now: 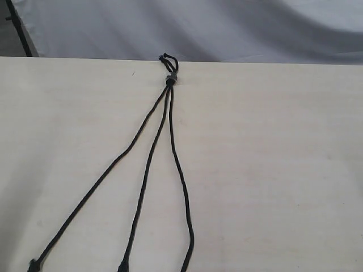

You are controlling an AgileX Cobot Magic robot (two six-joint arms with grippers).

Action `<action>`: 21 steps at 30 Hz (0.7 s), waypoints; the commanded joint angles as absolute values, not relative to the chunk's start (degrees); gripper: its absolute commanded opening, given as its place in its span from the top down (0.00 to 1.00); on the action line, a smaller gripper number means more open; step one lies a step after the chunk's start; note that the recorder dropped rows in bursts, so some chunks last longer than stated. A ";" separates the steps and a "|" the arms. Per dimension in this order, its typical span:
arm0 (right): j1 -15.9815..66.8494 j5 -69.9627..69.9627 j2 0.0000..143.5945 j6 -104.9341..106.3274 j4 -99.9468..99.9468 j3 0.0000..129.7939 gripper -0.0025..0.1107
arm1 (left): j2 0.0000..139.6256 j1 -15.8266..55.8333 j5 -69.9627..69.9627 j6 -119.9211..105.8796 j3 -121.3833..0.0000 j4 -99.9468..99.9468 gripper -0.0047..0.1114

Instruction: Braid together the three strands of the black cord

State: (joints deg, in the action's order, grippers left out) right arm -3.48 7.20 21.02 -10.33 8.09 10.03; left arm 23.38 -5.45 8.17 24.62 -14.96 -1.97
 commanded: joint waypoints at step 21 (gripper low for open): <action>20.11 -13.09 83.86 -5.04 0.55 40.89 0.98 | 88.65 36.39 -12.34 13.29 -35.86 -2.56 0.48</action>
